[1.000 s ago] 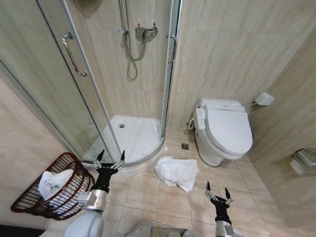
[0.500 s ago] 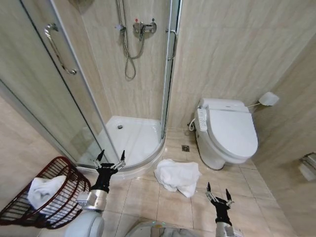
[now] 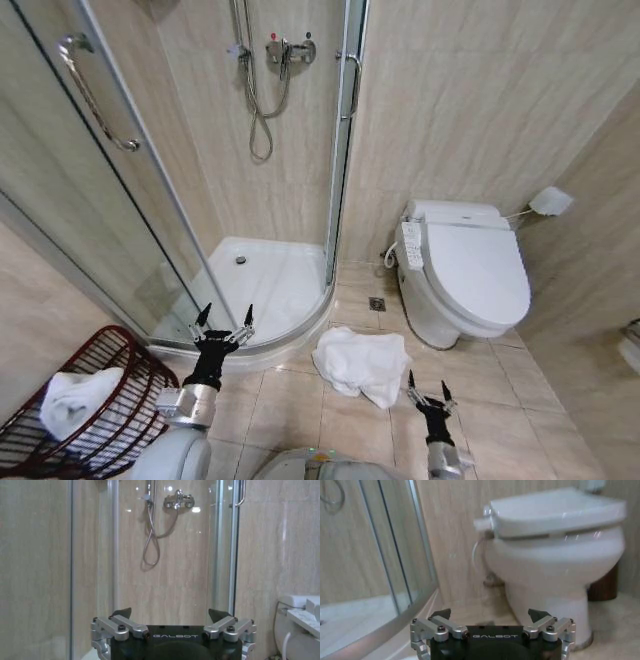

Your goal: Discard the used towel into the hamper.

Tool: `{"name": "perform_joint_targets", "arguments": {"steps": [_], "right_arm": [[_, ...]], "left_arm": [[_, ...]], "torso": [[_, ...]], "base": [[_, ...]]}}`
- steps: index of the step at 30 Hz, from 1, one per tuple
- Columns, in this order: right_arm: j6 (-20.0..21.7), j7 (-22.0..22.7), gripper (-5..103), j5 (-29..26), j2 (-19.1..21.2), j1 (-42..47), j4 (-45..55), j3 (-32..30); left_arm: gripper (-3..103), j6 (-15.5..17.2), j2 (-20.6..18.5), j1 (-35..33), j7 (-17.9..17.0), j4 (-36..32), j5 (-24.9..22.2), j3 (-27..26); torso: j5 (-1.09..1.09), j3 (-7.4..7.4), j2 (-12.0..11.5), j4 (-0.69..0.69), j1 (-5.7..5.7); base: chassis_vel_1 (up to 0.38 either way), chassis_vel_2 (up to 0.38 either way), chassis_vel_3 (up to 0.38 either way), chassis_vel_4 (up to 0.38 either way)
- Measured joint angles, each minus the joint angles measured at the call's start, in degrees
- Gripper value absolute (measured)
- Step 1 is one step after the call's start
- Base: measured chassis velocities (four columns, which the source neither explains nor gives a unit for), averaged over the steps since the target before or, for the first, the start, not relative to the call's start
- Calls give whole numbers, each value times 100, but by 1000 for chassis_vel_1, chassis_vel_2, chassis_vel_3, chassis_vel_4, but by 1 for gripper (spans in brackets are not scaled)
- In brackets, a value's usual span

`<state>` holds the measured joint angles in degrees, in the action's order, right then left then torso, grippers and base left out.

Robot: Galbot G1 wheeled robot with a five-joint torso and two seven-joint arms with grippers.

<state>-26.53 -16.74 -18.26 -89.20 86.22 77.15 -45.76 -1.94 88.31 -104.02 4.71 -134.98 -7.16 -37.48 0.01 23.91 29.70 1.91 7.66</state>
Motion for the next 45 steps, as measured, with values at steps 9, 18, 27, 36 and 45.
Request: {"name": "perform_joint_targets", "arguments": {"steps": [9,18,27,36,45], "right_arm": [[1255,-1160,100,-447,456,-430,-359,58],[1158,-971,100,-272,673,-706,-766,173],[1345,-1329,100,-129,763,-725,-882,170],[1062,-1232,100,300,836,-918,-1281,171],[838,-1497,100,534,1171,-1275,-1872,246]], "left_arm": [[100,0,0,1,0,0,0,0],[100,0,0,0,0,0,0,0],[100,0,0,1,0,0,0,0],[100,0,0,0,0,0,0,0],[100,0,0,2,0,0,0,0]], "torso": [[-1,-14,-31,0,-12],[-1,-186,-318,0,-129],[-1,-304,-514,-1,-207],[0,-439,-721,0,-282],[-1,-476,-775,0,-292]], "base": [[0,0,0,0],[0,0,0,0],[0,0,0,0],[-27,29,32,-27],[-93,77,85,-70]]}}
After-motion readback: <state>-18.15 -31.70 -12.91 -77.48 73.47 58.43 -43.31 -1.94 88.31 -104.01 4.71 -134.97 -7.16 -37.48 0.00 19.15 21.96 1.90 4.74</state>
